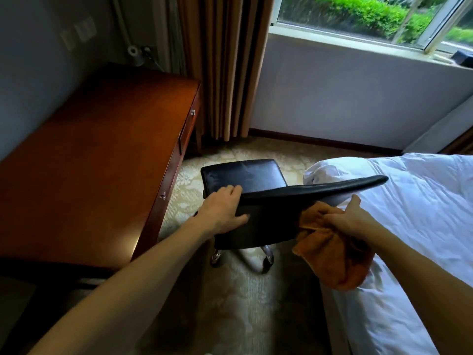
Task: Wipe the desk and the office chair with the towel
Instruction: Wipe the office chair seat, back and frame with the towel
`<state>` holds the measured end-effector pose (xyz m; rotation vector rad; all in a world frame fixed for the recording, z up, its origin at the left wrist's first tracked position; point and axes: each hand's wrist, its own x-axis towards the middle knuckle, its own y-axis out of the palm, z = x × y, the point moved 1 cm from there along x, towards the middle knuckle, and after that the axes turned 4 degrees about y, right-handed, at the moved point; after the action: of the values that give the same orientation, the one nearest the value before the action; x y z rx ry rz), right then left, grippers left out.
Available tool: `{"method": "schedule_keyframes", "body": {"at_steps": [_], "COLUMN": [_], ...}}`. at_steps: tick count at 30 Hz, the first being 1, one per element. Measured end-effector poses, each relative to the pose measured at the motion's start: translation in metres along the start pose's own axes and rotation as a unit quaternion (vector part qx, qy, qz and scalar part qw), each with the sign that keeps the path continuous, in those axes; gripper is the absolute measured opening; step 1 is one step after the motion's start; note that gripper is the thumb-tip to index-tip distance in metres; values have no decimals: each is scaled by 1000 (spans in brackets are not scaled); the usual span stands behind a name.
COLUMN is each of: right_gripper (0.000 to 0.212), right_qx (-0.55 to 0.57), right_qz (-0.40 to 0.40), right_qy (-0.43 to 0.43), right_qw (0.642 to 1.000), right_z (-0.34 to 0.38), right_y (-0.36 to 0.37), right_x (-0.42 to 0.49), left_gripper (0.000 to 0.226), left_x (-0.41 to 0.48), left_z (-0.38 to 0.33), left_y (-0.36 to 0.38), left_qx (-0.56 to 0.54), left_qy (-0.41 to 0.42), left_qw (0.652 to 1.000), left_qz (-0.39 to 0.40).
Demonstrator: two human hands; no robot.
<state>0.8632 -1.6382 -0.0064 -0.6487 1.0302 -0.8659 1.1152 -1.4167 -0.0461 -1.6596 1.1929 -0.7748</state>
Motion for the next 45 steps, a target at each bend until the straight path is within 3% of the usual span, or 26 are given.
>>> {"method": "schedule_keyframes", "body": {"at_steps": [10, 18, 23, 28, 34, 45], "right_gripper": [125, 133, 132, 131, 127, 126], "right_qx": [-8, -93, -83, -134, -156, -162], "right_qz": [8, 33, 79, 86, 65, 16], "right_qy": [-14, -8, -110, -192, -261, -259], "right_qw": [1000, 995, 987, 968, 950, 952], "right_z": [-9, -41, -32, -30, -4, 17], "right_y": [-45, -131, -146, -172, -176, -163], "right_x": [44, 144, 226, 276, 296, 325], "left_gripper": [68, 61, 86, 104, 98, 85], "left_x": [38, 98, 174, 207, 224, 225], "left_z": [-78, -128, -175, -206, -204, -208], "left_y": [19, 14, 15, 44, 48, 42], "left_qx": [66, 124, -6, -124, -98, -67], "left_qy": [-70, -77, -60, -128, -142, -139], "left_qw": [995, 978, 980, 952, 955, 972], "left_qz": [-25, 151, 189, 250, 244, 177]}}
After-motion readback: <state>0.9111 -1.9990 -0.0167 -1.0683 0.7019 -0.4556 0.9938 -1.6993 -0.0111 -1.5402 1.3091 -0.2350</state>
